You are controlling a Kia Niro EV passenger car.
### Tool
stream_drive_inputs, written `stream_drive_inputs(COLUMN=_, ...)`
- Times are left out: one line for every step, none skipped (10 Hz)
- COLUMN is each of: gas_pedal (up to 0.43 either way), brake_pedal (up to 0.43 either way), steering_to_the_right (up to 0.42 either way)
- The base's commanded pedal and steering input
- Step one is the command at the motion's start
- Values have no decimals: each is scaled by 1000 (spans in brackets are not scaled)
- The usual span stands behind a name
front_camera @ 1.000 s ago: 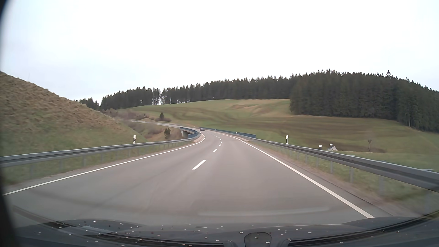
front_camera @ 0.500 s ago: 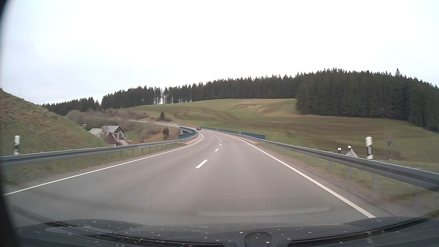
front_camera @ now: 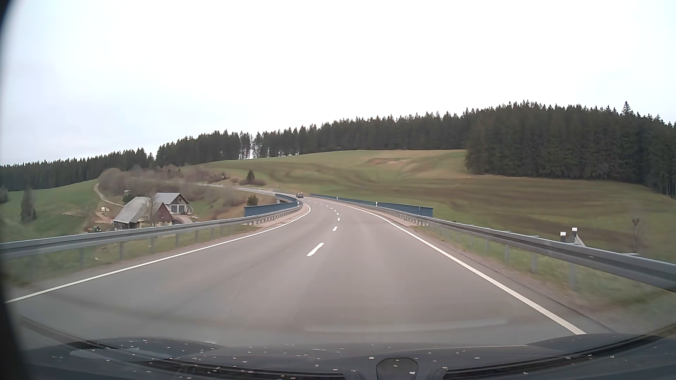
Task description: Follow the waypoints while adhering to traffic rules and regulations
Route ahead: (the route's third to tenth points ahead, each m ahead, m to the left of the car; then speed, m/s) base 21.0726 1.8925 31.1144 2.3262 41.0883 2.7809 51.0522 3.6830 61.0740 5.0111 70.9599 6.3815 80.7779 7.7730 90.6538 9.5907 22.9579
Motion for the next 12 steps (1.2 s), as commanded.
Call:
stream_drive_inputs(gas_pedal=110, brake_pedal=0, steering_to_the_right=-5)
stream_drive_inputs(gas_pedal=110, brake_pedal=0, steering_to_the_right=-5)
stream_drive_inputs(gas_pedal=118, brake_pedal=0, steering_to_the_right=-5)
stream_drive_inputs(gas_pedal=118, brake_pedal=0, steering_to_the_right=-5)
stream_drive_inputs(gas_pedal=118, brake_pedal=0, steering_to_the_right=-5)
stream_drive_inputs(gas_pedal=130, brake_pedal=0, steering_to_the_right=-5)
stream_drive_inputs(gas_pedal=130, brake_pedal=0, steering_to_the_right=-5)
stream_drive_inputs(gas_pedal=157, brake_pedal=0, steering_to_the_right=-6)
stream_drive_inputs(gas_pedal=189, brake_pedal=0, steering_to_the_right=-7)
stream_drive_inputs(gas_pedal=189, brake_pedal=0, steering_to_the_right=-7)
stream_drive_inputs(gas_pedal=189, brake_pedal=0, steering_to_the_right=-7)
stream_drive_inputs(gas_pedal=189, brake_pedal=0, steering_to_the_right=-8)
